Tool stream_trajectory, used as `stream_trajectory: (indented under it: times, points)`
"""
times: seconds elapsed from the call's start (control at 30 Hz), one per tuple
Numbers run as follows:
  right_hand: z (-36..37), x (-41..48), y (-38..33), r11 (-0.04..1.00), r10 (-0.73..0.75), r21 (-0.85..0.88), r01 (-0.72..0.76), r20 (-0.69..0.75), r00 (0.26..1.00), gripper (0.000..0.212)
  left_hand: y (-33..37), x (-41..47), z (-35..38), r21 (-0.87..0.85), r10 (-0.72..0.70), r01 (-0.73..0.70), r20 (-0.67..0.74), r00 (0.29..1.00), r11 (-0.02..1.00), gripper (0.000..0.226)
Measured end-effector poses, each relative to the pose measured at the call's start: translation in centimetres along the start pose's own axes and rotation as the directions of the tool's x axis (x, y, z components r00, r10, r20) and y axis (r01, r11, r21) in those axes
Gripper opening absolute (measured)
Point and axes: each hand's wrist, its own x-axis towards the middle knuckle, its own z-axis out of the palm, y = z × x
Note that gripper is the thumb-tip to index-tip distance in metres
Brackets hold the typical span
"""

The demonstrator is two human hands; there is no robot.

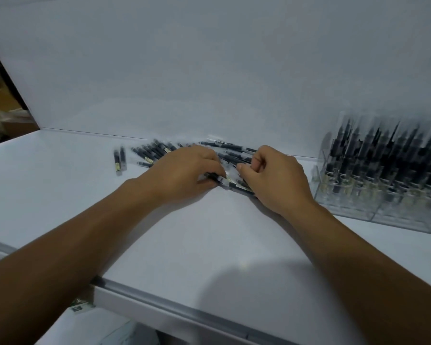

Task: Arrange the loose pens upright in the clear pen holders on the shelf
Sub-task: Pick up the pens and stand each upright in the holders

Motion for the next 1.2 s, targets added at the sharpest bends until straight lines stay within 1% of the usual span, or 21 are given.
stream_trajectory:
  times: [0.07, 0.1, 0.17, 0.23, 0.3, 0.37, 0.4, 0.43, 0.47, 0.53, 0.57, 0.6, 0.67, 0.7, 0.77, 0.8, 0.87, 0.93, 1.07, 1.1, 1.2]
  points:
    - [0.0, 0.0, 0.0, 1.0, 0.006, -0.005, -0.006, 0.032, 0.999, 0.014, 0.5, 0.0, 0.0, 0.046, 0.056, -0.055, -0.021, 0.998, 0.997, 0.013]
    - [-0.1, 0.0, -0.1, 1.0, 0.008, -0.002, -0.008, 0.057, 0.998, 0.006, 0.7, -0.1, 0.0, 0.041, 0.058, -0.057, -0.033, 0.998, 0.998, 0.013]
    - [-0.1, -0.2, -0.1, 1.0, 0.006, -0.024, -0.004, 0.103, 0.995, 0.021, 0.9, -0.4, -0.1, 0.0, 0.032, -0.032, -0.063, 0.997, 0.999, 0.014]
    - [-0.2, -0.3, -0.2, 0.997, -0.007, -0.082, 0.016, 0.11, 0.994, 0.024, 1.0, -0.7, -0.1, -0.022, 0.011, -0.012, -0.085, 0.996, 1.0, 0.016]
    - [-0.2, -0.2, 0.0, 0.998, 0.005, -0.067, 0.002, 0.104, 0.995, 0.027, 1.0, -1.0, -0.3, -0.046, 0.003, -0.008, -0.101, 0.995, 0.999, 0.021]
    - [-0.3, 0.1, 0.0, 0.999, 0.033, 0.016, -0.035, 0.09, 0.995, 0.03, 0.9, -1.1, -0.5, -0.095, -0.024, 0.013, -0.117, 0.993, 0.995, 0.03]
    - [-0.4, 0.2, 0.0, 0.995, 0.061, 0.079, -0.068, 0.084, 0.995, 0.031, 0.7, -1.1, -0.6, -0.115, -0.038, 0.022, -0.133, 0.99, 0.993, 0.032]
    - [-0.5, 0.2, -0.1, 0.976, 0.105, 0.184, -0.119, 0.085, 0.991, 0.031, 0.5, -1.2, -0.7, -0.13, -0.047, 0.027, -0.161, 0.986, 0.991, 0.032]
    - [-0.7, 0.2, -0.3, 0.924, 0.158, 0.335, -0.185, 0.107, 0.982, 0.029, 0.2, -1.3, -0.6, -0.153, -0.056, 0.025, -0.201, 0.978, 0.988, 0.031]
    - [-1.1, 0.0, -0.8, 0.734, 0.23, 0.607, -0.305, 0.199, 0.952, 0.025, 0.0, -1.4, -0.6, -0.263, -0.123, 0.048, -0.274, 0.954, 0.963, 0.024]
    - [-1.3, 0.0, -1.0, 0.654, 0.233, 0.678, -0.336, 0.242, 0.942, 0.022, 0.1, -1.4, -0.6, -0.363, -0.185, 0.071, -0.291, 0.939, 0.929, 0.016]
    - [-1.5, 0.0, -1.1, 0.589, 0.222, 0.727, -0.354, 0.275, 0.935, 0.02, 0.3, -1.4, -0.6, -0.493, -0.263, 0.092, -0.29, 0.92, 0.865, 0.013]
    - [-1.7, 0.1, -1.3, 0.479, 0.182, 0.8, -0.36, 0.311, 0.933, 0.013, 1.0, -1.0, -1.0, -0.739, -0.412, 0.102, -0.25, 0.876, 0.666, 0.024]
    - [-1.7, 0.1, -1.4, 0.436, 0.159, 0.826, -0.356, 0.319, 0.934, 0.011, 1.3, -0.9, -1.3, -0.817, -0.459, 0.076, -0.241, 0.855, 0.571, 0.026]
    - [-1.8, 0.2, -1.4, 0.38, 0.107, 0.859, -0.345, 0.329, 0.938, 0.015, 1.9, -0.5, -2.0, -0.907, -0.535, 0.02, -0.23, 0.813, 0.421, 0.024]
    - [-1.8, 0.2, -1.4, 0.379, 0.081, 0.863, -0.334, 0.329, 0.941, 0.018, 2.2, -0.4, -2.4, -0.936, -0.565, 0.002, -0.21, 0.798, 0.351, 0.022]
    - [-1.8, 0.2, -1.4, 0.418, 0.039, 0.855, -0.307, 0.321, 0.946, 0.022, 2.6, -0.2, -2.6, -0.97, -0.603, -0.006, -0.156, 0.782, 0.243, 0.02]
    - [-1.7, 0.1, -1.5, 0.464, 0.036, 0.836, -0.294, 0.313, 0.949, 0.019, 2.8, -0.2, -2.4, -0.985, -0.606, 0.015, -0.095, 0.79, 0.174, 0.018]
    - [-1.3, -0.2, -1.6, 0.572, 0.076, 0.77, -0.282, 0.293, 0.953, 0.008, 3.4, -0.4, -1.0, -0.984, -0.573, 0.108, 0.007, 0.819, 0.143, 0.023]
    - [-1.3, -0.3, -1.5, 0.59, 0.084, 0.76, -0.274, 0.28, 0.956, 0.008, 3.5, -0.5, -0.6, -0.981, -0.558, 0.128, 0.025, 0.829, 0.147, 0.023]
    - [-1.7, -0.4, -1.5, 0.616, 0.12, 0.746, -0.255, 0.23, 0.966, 0.015, 3.5, -0.9, 0.0, -0.95, -0.471, 0.213, 0.083, 0.878, 0.229, 0.024]
